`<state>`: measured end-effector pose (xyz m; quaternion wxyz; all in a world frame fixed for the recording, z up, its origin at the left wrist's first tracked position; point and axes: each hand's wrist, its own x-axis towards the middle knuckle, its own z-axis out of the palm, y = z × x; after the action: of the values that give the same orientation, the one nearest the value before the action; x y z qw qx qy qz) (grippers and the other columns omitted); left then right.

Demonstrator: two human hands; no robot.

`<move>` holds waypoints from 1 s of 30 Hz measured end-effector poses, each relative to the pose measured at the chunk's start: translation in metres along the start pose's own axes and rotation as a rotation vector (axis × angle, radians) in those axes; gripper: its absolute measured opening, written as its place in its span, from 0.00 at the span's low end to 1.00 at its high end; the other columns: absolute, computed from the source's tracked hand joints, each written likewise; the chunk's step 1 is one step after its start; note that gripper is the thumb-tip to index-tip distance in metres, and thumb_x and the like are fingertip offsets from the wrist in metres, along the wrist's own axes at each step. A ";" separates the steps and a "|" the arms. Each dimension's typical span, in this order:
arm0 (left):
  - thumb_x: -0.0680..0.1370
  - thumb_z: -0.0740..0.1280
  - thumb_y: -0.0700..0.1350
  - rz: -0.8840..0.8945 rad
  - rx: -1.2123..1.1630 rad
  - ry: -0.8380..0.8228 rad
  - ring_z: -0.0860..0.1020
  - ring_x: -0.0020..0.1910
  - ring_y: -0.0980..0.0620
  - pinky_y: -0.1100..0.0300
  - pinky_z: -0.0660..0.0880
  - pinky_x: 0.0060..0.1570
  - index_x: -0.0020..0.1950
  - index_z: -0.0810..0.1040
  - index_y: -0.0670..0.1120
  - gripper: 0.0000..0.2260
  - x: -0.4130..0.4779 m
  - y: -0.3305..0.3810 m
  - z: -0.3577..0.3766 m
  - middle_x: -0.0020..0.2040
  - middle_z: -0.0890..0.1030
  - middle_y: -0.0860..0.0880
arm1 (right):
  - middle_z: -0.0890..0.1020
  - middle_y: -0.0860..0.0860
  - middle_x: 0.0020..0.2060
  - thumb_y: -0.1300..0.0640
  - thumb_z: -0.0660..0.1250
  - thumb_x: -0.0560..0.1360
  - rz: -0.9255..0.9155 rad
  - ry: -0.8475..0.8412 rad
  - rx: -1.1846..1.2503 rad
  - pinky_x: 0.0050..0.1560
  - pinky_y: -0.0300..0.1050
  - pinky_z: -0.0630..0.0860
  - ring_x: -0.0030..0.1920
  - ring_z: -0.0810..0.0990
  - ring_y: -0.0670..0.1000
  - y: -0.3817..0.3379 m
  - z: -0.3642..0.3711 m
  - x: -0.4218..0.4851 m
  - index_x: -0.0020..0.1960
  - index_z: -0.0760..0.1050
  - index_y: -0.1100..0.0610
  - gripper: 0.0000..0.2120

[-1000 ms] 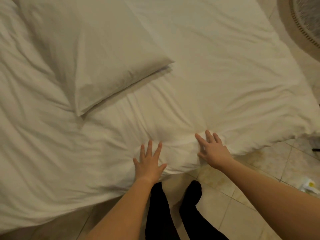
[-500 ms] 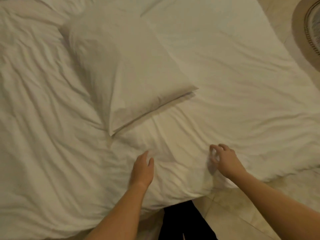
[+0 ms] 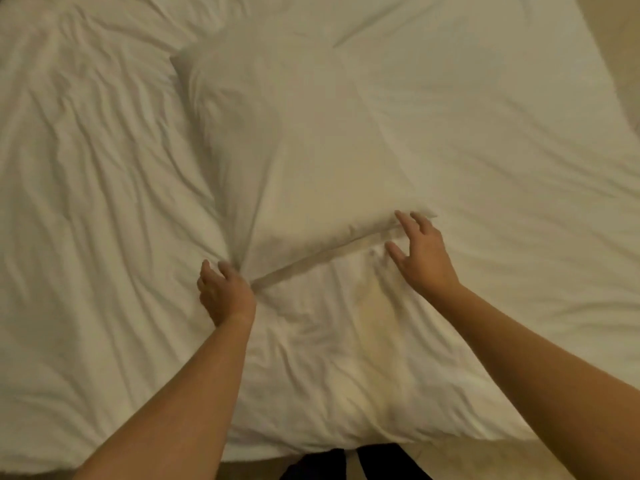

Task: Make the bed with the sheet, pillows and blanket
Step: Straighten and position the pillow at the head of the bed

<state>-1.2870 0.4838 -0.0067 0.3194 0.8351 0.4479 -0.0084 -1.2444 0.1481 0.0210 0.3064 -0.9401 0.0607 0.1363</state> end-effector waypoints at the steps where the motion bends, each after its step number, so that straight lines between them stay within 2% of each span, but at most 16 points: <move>1: 0.87 0.52 0.52 0.026 -0.009 -0.023 0.67 0.75 0.37 0.47 0.62 0.74 0.81 0.63 0.44 0.24 0.011 0.005 0.002 0.79 0.66 0.40 | 0.62 0.55 0.79 0.46 0.66 0.81 -0.011 0.020 0.006 0.74 0.56 0.64 0.77 0.61 0.59 -0.007 -0.002 0.011 0.81 0.60 0.48 0.30; 5: 0.83 0.56 0.64 -0.004 -0.171 -0.089 0.69 0.75 0.41 0.45 0.65 0.75 0.83 0.58 0.56 0.29 0.050 0.038 0.007 0.78 0.68 0.45 | 0.62 0.56 0.79 0.41 0.65 0.80 -0.009 0.063 0.010 0.76 0.57 0.63 0.78 0.60 0.59 -0.032 -0.001 0.060 0.81 0.59 0.48 0.33; 9: 0.79 0.60 0.70 0.036 -0.227 -0.196 0.70 0.75 0.42 0.46 0.66 0.75 0.83 0.56 0.59 0.35 0.099 0.068 0.018 0.78 0.70 0.44 | 0.60 0.55 0.80 0.36 0.64 0.78 0.033 0.064 0.032 0.78 0.58 0.59 0.80 0.57 0.57 -0.050 0.011 0.112 0.82 0.57 0.48 0.37; 12: 0.75 0.61 0.74 0.042 -0.248 -0.267 0.72 0.74 0.41 0.46 0.68 0.74 0.83 0.55 0.61 0.40 0.132 0.086 0.032 0.77 0.71 0.45 | 0.61 0.55 0.80 0.29 0.62 0.75 0.076 0.088 0.026 0.79 0.59 0.58 0.79 0.58 0.58 -0.056 0.022 0.149 0.82 0.56 0.49 0.42; 14: 0.74 0.63 0.74 0.069 -0.271 -0.298 0.70 0.76 0.43 0.49 0.66 0.76 0.83 0.54 0.60 0.42 0.145 0.098 0.041 0.80 0.68 0.47 | 0.63 0.54 0.79 0.23 0.59 0.72 0.104 0.114 0.030 0.78 0.60 0.59 0.79 0.60 0.58 -0.058 0.026 0.167 0.82 0.54 0.48 0.47; 16: 0.75 0.66 0.72 0.109 -0.313 -0.319 0.67 0.78 0.46 0.55 0.63 0.77 0.84 0.54 0.58 0.43 0.152 0.106 0.052 0.82 0.65 0.48 | 0.63 0.52 0.79 0.20 0.58 0.69 0.140 0.123 0.063 0.78 0.60 0.59 0.79 0.61 0.57 -0.061 0.027 0.179 0.82 0.53 0.45 0.49; 19: 0.75 0.72 0.67 0.135 -0.344 -0.330 0.65 0.79 0.48 0.61 0.60 0.74 0.85 0.52 0.55 0.46 0.156 0.107 0.064 0.82 0.63 0.49 | 0.64 0.50 0.79 0.19 0.62 0.66 0.206 0.111 0.167 0.77 0.59 0.62 0.78 0.64 0.56 -0.059 0.028 0.189 0.82 0.52 0.43 0.52; 22: 0.71 0.75 0.68 0.124 -0.343 -0.282 0.68 0.78 0.47 0.58 0.63 0.76 0.85 0.53 0.54 0.50 0.160 0.105 0.073 0.81 0.66 0.49 | 0.68 0.49 0.77 0.17 0.65 0.62 0.258 0.072 0.231 0.74 0.59 0.67 0.75 0.69 0.56 -0.054 0.029 0.193 0.81 0.53 0.41 0.56; 26: 0.67 0.79 0.66 0.082 -0.342 -0.254 0.70 0.76 0.45 0.56 0.66 0.75 0.84 0.56 0.50 0.54 0.167 0.107 0.076 0.80 0.67 0.47 | 0.73 0.52 0.72 0.17 0.66 0.60 0.279 0.070 0.222 0.71 0.60 0.71 0.71 0.73 0.59 -0.056 0.030 0.195 0.80 0.55 0.40 0.56; 28: 0.64 0.80 0.66 0.076 -0.370 -0.250 0.73 0.74 0.46 0.54 0.68 0.74 0.82 0.62 0.47 0.54 0.170 0.111 0.074 0.78 0.71 0.45 | 0.75 0.53 0.68 0.17 0.64 0.61 0.263 0.097 0.185 0.69 0.63 0.72 0.68 0.75 0.60 -0.062 0.031 0.191 0.79 0.56 0.38 0.53; 30: 0.63 0.80 0.66 0.091 -0.390 -0.234 0.78 0.68 0.46 0.51 0.73 0.70 0.77 0.71 0.45 0.48 0.169 0.116 0.070 0.71 0.79 0.45 | 0.76 0.54 0.63 0.19 0.65 0.64 0.226 0.125 0.161 0.67 0.63 0.73 0.66 0.75 0.61 -0.069 0.030 0.186 0.78 0.58 0.38 0.48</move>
<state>-1.0790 0.5259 -0.0522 0.5244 0.7703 0.3627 -0.0042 -1.0596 0.2162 -0.0181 0.3590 -0.9064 0.1960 0.1058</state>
